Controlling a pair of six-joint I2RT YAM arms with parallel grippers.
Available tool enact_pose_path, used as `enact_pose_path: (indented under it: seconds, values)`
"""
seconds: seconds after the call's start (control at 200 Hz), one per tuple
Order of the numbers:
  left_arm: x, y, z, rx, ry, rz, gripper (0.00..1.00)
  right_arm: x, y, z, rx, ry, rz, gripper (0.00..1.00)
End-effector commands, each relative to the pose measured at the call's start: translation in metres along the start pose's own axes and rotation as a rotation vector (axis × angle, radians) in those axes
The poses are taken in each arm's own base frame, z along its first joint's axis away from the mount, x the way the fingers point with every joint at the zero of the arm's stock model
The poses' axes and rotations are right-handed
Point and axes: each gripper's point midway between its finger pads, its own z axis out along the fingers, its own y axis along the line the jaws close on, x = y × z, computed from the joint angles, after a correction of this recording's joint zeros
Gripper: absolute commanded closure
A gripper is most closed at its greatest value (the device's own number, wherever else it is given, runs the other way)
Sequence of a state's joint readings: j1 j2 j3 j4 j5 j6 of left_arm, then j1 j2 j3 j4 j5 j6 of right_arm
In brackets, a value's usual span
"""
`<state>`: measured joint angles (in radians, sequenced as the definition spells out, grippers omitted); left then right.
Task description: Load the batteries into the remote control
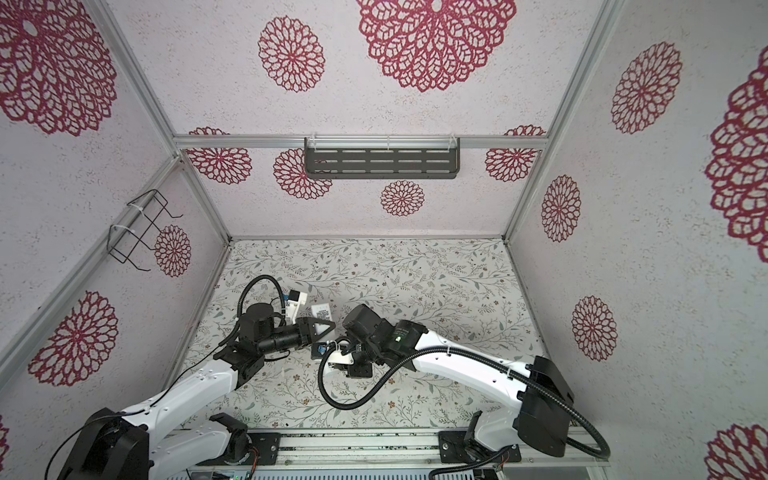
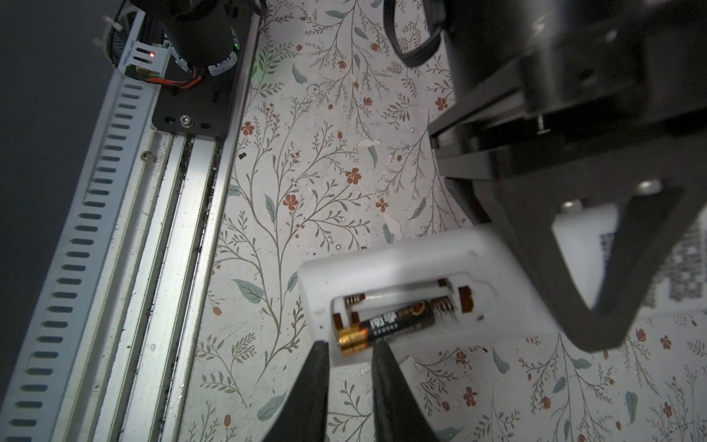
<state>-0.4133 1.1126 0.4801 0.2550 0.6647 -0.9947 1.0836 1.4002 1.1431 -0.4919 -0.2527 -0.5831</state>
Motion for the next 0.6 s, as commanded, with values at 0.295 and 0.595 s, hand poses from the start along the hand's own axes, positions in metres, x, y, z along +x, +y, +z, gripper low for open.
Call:
enact_pose_path:
  seconds: [0.295, 0.595]
  values:
    - [-0.0092, -0.014, -0.0014, 0.034, -0.012, 0.038, 1.0, -0.0092, -0.0054, -0.0014, 0.022, -0.004, -0.021, 0.79]
    - [-0.0081, -0.0136, -0.0008, 0.035, -0.007, 0.037, 1.0, -0.0077, -0.0066, 0.001, 0.026, 0.007, -0.024, 0.8]
